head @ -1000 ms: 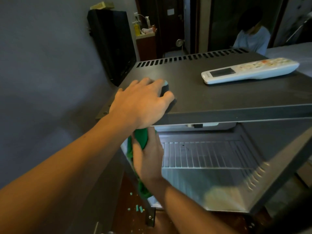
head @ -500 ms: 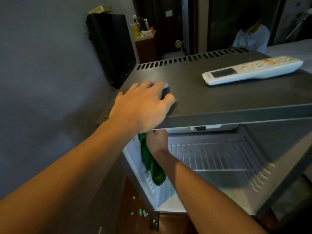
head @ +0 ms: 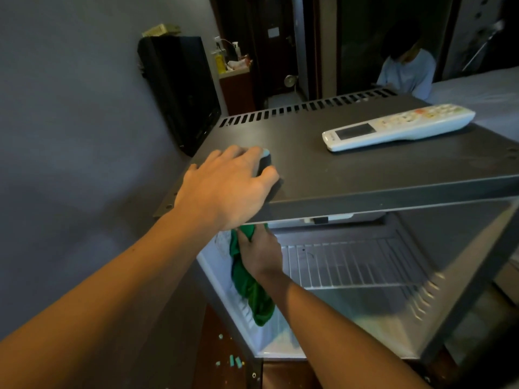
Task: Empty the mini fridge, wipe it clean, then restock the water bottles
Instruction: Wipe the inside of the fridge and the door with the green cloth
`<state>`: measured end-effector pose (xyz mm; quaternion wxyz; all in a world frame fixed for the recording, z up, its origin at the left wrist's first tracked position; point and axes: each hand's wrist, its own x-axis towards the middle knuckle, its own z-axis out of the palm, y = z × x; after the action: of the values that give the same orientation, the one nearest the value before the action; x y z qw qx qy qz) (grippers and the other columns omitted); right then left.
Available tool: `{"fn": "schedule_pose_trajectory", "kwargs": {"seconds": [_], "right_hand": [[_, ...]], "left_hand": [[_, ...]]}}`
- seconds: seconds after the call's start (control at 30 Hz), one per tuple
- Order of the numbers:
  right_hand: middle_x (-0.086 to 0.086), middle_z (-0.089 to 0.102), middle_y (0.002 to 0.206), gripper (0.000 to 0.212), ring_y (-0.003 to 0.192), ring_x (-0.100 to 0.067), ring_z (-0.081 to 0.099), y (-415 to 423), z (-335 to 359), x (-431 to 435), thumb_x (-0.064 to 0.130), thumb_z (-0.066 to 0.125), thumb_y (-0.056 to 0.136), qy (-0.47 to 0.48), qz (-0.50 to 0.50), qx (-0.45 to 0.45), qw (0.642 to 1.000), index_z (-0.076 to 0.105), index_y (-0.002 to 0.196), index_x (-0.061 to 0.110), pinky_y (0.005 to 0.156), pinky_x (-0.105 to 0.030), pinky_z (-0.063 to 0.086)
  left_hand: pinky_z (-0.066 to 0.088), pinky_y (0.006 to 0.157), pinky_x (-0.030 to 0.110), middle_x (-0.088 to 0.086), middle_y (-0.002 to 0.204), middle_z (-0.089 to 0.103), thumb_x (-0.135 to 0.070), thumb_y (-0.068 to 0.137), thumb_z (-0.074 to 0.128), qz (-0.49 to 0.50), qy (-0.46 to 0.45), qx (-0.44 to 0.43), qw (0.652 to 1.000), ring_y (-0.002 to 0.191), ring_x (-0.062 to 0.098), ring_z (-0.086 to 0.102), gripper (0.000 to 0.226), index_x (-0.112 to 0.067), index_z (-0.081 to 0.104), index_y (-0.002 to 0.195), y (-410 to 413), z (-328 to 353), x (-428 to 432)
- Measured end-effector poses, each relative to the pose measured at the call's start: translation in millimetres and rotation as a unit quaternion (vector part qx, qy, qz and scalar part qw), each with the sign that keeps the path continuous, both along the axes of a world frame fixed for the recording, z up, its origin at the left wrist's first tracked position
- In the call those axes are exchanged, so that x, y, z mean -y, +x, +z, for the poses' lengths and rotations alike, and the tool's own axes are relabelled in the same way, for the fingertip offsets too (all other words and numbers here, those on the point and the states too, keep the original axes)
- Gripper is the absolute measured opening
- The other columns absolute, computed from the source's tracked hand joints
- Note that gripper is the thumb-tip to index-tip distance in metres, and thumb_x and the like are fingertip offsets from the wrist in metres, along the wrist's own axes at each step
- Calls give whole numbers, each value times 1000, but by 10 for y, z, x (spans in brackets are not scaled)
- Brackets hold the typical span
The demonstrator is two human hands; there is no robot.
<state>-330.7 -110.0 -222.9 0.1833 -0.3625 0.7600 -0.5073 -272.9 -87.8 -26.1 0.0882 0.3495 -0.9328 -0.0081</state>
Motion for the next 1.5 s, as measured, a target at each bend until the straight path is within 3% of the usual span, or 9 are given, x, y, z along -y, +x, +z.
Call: {"fn": "schedule_pose_trajectory", "kwargs": {"seconds": [0.27, 0.43, 0.6, 0.7, 0.8, 1.17, 1.27, 1.33, 1.5], "right_hand": [[-2, 63, 114, 33, 103, -22, 61, 246, -98, -210, 37, 54, 94, -81, 3, 9, 997, 49, 125, 28, 80, -27, 46], [13, 58, 121, 42, 111, -5, 55, 716, -168, -517, 53, 53, 81, -193, -2, 22, 981, 48, 121, 42, 97, -29, 47], [5, 60, 111, 29, 104, -11, 57, 696, 196, -398, 38, 51, 85, -280, -8, -16, 960, 50, 113, 31, 89, -27, 48], [-10, 63, 91, 44, 83, -21, 57, 450, 267, -69, 49, 38, 77, -180, -39, 21, 983, 58, 91, 12, 69, -35, 40], [-12, 61, 97, 30, 98, -30, 57, 86, 197, 253, 35, 40, 95, -8, -11, 10, 1000, 56, 82, 13, 75, -32, 33], [6, 63, 114, 40, 102, -12, 62, 463, 9, -445, 50, 51, 88, -134, 37, -9, 990, 50, 125, 33, 82, -20, 50], [10, 61, 115, 43, 106, -6, 58, 628, 139, -479, 52, 49, 83, -215, 22, 10, 976, 55, 120, 32, 92, -27, 49], [2, 63, 101, 37, 93, -13, 60, 596, 271, -372, 46, 47, 81, -249, 8, 10, 968, 60, 106, 22, 78, -29, 49], [-15, 67, 103, 31, 99, -34, 59, 96, 367, 137, 33, 32, 96, 1, -7, -84, 996, 35, 66, 25, 70, -35, 32]], "left_hand": [[31, 102, 54, -7, 143, 41, -53, 97, 26, 4, -4, -7, 1000, 130, 22, 35, 46, -38, 38, 139, -3, -4, -17], [30, 102, 56, -9, 146, 39, -53, 96, 26, 1, -5, -13, 1000, 133, 21, 34, 48, -39, 34, 142, 8, -22, 15], [30, 104, 57, -9, 146, 38, -53, 96, 25, -3, -2, -13, 1000, 133, 21, 33, 48, -40, 34, 142, 10, -22, 37], [28, 106, 58, -10, 147, 37, -52, 96, 24, -1, -3, -13, 1000, 135, 20, 31, 49, -41, 32, 143, 6, -19, 47], [27, 106, 59, -10, 148, 36, -53, 97, 24, -1, 1, -12, 1000, 136, 21, 31, 49, -41, 31, 143, 6, -19, 49], [29, 101, 56, -8, 146, 39, -52, 97, 26, -4, -2, -10, 1000, 133, 22, 33, 49, -38, 34, 142, 2, -2, 33], [29, 101, 56, -9, 145, 39, -52, 97, 25, -5, -3, -11, 1000, 132, 22, 34, 48, -38, 34, 142, 7, -11, 22], [29, 101, 55, -9, 146, 38, -52, 96, 25, -4, -4, -11, 1000, 133, 21, 33, 48, -39, 33, 142, 5, -19, 24], [29, 103, 56, -9, 148, 37, -53, 96, 26, 2, 0, -13, 1000, 134, 22, 32, 49, -40, 32, 143, -5, -24, 44]]}}
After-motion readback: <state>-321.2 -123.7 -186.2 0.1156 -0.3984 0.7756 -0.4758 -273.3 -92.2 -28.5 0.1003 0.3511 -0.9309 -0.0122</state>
